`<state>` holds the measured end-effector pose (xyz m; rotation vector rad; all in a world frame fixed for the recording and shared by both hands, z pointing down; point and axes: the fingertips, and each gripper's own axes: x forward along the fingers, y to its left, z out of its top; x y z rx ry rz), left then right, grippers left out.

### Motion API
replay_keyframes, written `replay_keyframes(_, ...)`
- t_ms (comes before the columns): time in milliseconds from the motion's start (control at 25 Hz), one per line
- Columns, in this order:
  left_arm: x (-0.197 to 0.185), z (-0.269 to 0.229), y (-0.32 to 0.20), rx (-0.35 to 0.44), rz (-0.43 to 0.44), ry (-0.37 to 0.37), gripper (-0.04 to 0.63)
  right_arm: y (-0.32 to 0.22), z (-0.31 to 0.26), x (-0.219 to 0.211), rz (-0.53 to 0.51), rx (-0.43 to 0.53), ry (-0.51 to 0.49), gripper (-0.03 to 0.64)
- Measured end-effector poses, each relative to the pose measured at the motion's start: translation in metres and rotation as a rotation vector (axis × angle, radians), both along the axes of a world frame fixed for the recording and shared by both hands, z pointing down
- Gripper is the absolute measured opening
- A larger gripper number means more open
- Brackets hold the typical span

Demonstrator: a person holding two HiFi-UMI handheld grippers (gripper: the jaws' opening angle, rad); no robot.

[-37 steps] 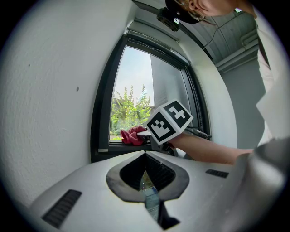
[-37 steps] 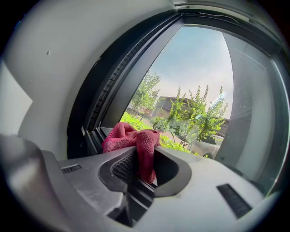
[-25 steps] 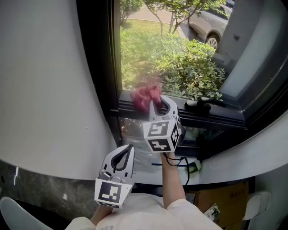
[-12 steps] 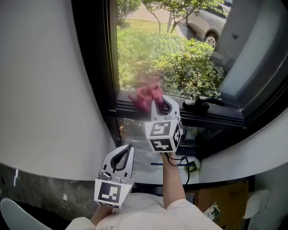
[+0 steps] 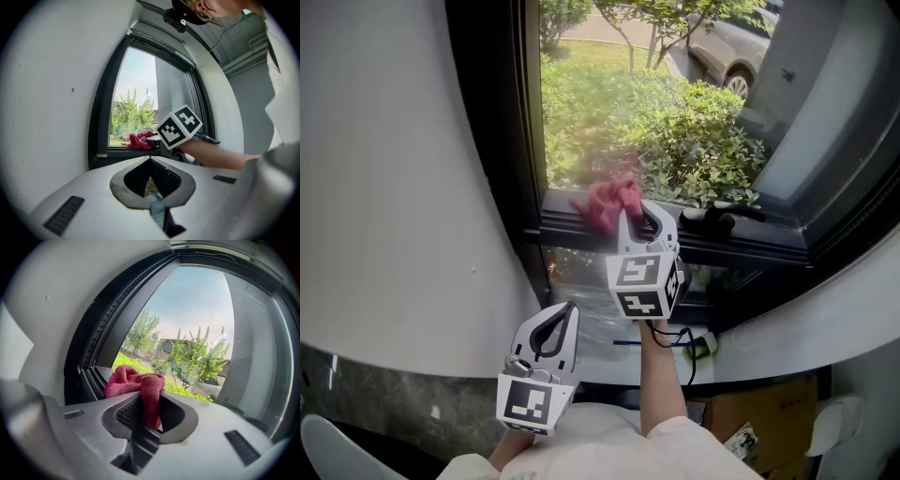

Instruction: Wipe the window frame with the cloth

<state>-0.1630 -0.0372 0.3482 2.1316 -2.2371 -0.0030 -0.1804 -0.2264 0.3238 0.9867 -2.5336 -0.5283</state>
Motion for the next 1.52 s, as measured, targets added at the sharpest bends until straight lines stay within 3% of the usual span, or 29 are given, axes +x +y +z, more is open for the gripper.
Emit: replay_keyframes(1520,0.015,-0.004,-0.009,0.006,0.035,-0.014,0.008,-0.024,-0.001,0.044,0.071,-0.015,-0.027,0.091)
